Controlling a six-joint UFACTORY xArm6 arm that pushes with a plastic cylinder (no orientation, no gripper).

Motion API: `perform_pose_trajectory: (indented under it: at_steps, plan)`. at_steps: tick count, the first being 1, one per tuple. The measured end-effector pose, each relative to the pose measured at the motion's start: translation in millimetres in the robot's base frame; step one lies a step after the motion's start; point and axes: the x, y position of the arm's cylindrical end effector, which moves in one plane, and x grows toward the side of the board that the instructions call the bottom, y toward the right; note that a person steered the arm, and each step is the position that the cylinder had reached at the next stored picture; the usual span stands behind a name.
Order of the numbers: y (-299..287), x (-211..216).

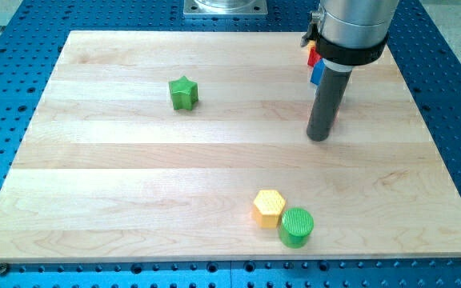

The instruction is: Separate green circle from the hexagon

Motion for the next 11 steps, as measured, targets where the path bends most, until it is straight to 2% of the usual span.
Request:
perform_pose_trajectory:
  at_steps: [1,3,4,5,6,7,8,9,10,11]
  plan:
    - [-27,-1]
    - [16,-2]
    - [16,-2]
    - [-25,-2]
    - [0,54]
    - [52,158]
    - [37,176]
    - [-19,177]
    - [-69,167]
    - [-105,136]
